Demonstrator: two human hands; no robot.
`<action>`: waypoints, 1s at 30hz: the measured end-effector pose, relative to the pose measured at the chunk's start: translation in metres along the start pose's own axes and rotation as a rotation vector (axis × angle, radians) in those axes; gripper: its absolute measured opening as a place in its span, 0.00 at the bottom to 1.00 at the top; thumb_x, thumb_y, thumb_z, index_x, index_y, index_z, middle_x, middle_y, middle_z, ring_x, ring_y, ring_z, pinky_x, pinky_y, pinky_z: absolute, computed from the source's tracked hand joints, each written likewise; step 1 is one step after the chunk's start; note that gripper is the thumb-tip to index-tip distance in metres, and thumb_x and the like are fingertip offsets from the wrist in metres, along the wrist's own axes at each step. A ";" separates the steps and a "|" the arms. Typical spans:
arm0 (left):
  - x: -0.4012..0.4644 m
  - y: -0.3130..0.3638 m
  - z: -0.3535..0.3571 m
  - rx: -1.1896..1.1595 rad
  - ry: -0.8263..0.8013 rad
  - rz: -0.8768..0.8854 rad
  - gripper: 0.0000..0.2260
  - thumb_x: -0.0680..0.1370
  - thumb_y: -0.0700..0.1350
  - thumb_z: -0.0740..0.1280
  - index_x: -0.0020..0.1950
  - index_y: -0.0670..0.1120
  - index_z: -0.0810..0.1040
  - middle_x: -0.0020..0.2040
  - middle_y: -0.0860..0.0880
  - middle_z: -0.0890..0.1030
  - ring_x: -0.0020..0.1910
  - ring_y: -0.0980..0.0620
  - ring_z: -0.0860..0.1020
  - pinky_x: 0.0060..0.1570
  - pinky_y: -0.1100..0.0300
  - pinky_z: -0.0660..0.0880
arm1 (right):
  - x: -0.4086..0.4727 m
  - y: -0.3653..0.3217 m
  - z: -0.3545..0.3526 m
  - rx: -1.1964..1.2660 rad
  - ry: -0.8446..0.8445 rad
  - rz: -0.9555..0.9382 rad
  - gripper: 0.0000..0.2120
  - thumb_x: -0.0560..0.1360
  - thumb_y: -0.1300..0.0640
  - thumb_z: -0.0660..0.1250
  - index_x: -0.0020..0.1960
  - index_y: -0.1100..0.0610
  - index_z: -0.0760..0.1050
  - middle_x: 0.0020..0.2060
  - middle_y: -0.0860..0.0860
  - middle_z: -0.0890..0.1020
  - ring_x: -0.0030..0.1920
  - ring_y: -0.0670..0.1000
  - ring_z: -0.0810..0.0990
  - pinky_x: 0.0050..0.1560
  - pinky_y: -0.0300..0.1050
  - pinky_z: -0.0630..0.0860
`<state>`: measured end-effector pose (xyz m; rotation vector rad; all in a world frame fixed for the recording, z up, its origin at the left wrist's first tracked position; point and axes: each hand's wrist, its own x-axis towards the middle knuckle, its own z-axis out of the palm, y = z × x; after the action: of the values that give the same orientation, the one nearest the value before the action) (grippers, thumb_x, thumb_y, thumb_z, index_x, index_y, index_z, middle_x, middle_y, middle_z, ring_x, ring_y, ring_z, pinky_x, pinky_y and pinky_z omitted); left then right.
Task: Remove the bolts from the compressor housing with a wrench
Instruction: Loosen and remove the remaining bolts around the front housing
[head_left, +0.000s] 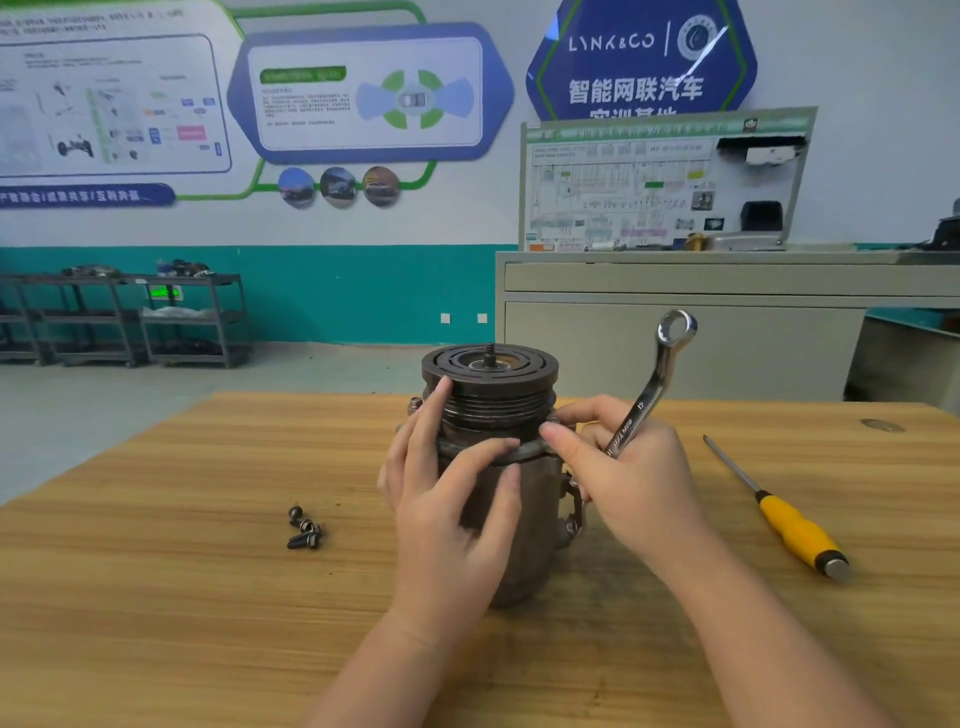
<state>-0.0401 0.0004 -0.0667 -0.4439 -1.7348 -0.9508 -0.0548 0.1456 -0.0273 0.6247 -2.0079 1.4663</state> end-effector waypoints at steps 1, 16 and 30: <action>0.000 0.001 0.000 -0.025 -0.006 -0.031 0.08 0.76 0.51 0.64 0.52 0.56 0.80 0.74 0.47 0.66 0.72 0.48 0.62 0.67 0.40 0.62 | 0.000 0.000 0.000 -0.002 -0.016 -0.007 0.11 0.76 0.60 0.69 0.41 0.44 0.76 0.20 0.44 0.74 0.22 0.41 0.72 0.27 0.27 0.67; 0.000 0.003 -0.002 -0.097 -0.018 -0.059 0.08 0.77 0.51 0.62 0.52 0.59 0.78 0.75 0.52 0.63 0.74 0.58 0.59 0.70 0.46 0.58 | 0.002 -0.001 -0.002 0.096 0.069 -0.001 0.04 0.73 0.57 0.71 0.42 0.49 0.78 0.19 0.47 0.73 0.21 0.43 0.70 0.25 0.34 0.69; 0.002 0.002 -0.007 -0.203 0.022 -0.042 0.07 0.77 0.48 0.63 0.45 0.55 0.80 0.74 0.52 0.61 0.72 0.54 0.60 0.68 0.53 0.59 | -0.005 -0.009 0.013 0.379 -0.158 0.015 0.07 0.66 0.51 0.75 0.43 0.48 0.82 0.21 0.46 0.75 0.20 0.43 0.70 0.24 0.33 0.67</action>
<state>-0.0355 -0.0043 -0.0628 -0.5285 -1.6399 -1.1639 -0.0477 0.1312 -0.0277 0.9071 -1.8613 1.8788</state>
